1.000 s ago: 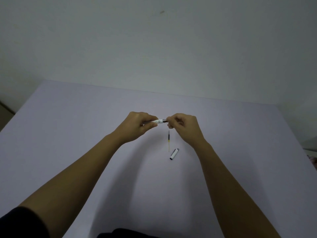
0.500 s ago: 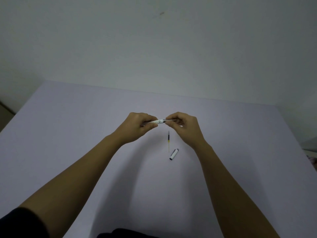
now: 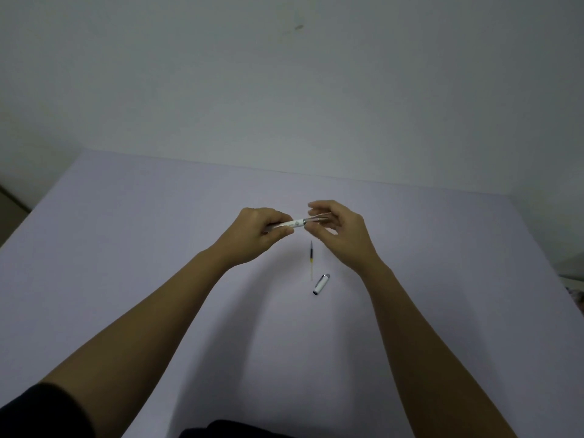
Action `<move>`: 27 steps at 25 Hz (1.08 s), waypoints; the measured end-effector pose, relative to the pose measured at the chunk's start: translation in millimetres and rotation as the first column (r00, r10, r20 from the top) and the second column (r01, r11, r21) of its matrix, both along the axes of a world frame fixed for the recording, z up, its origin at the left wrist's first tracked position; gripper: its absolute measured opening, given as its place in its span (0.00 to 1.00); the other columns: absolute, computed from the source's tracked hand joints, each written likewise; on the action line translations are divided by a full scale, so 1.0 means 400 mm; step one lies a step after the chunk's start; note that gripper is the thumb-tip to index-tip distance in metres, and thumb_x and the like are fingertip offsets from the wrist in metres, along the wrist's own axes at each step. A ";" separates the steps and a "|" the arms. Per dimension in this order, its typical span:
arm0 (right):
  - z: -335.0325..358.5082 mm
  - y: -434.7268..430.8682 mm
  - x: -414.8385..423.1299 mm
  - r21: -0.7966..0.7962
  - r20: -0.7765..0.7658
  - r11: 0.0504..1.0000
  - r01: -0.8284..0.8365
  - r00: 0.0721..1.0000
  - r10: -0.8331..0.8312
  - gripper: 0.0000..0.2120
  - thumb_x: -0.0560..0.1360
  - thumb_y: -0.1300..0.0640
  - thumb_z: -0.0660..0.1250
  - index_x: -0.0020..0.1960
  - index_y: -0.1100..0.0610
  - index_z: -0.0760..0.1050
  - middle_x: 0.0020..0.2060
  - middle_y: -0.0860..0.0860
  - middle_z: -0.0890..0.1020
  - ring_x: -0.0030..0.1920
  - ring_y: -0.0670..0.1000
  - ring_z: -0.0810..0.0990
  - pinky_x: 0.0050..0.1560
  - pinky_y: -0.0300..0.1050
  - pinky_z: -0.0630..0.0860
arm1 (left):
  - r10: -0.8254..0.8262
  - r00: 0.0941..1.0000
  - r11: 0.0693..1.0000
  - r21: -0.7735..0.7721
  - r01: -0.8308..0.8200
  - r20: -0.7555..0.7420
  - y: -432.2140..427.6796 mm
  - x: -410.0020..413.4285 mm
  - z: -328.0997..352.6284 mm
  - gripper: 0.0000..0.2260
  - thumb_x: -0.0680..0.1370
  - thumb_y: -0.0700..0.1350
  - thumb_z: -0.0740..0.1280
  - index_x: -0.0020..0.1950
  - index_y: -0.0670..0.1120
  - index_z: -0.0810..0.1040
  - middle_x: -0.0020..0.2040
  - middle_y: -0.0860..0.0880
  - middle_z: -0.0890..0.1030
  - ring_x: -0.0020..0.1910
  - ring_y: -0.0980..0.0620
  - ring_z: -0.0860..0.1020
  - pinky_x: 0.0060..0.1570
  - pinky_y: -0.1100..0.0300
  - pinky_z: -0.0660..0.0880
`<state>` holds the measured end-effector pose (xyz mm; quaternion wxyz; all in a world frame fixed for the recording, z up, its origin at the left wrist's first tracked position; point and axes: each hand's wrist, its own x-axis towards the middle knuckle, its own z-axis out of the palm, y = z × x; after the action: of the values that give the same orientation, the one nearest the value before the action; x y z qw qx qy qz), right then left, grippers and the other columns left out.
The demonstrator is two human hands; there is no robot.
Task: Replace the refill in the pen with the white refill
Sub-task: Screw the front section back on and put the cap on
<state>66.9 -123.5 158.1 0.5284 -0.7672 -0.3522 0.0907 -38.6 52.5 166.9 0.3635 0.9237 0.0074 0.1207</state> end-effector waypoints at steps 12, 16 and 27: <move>0.017 0.000 0.004 0.007 0.021 0.999 -0.031 0.999 0.031 0.08 0.71 0.59 0.71 0.46 0.46 0.79 0.39 0.43 0.83 0.41 0.41 0.83 0.46 0.33 0.78 | -0.010 0.999 1.000 0.022 0.010 0.037 0.005 -0.001 0.010 0.07 0.77 0.46 0.66 0.52 0.48 0.81 0.35 0.55 0.77 0.33 0.60 0.73 0.35 0.74 0.66; 0.023 0.006 0.014 -0.061 0.024 0.998 0.008 1.000 -0.007 0.04 0.73 0.54 0.69 0.42 0.51 0.82 0.31 0.46 0.82 0.32 0.40 0.81 0.38 0.32 0.77 | -0.010 1.000 1.000 0.016 0.010 0.025 0.001 -0.001 0.010 0.07 0.77 0.45 0.65 0.52 0.48 0.81 0.33 0.54 0.76 0.32 0.59 0.72 0.34 0.71 0.66; 0.041 0.006 0.012 -0.103 0.089 0.994 -0.025 0.995 0.035 0.06 0.74 0.54 0.68 0.45 0.55 0.82 0.33 0.45 0.81 0.36 0.40 0.80 0.39 0.30 0.74 | 0.003 0.999 1.000 0.025 -0.004 0.046 0.005 -0.003 0.019 0.07 0.77 0.45 0.65 0.52 0.47 0.81 0.34 0.52 0.76 0.32 0.59 0.72 0.34 0.72 0.65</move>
<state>71.6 -121.3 174.3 0.4707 -0.7911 -0.3821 0.0816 -39.8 54.7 174.4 0.3519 0.9251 -0.0006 0.1425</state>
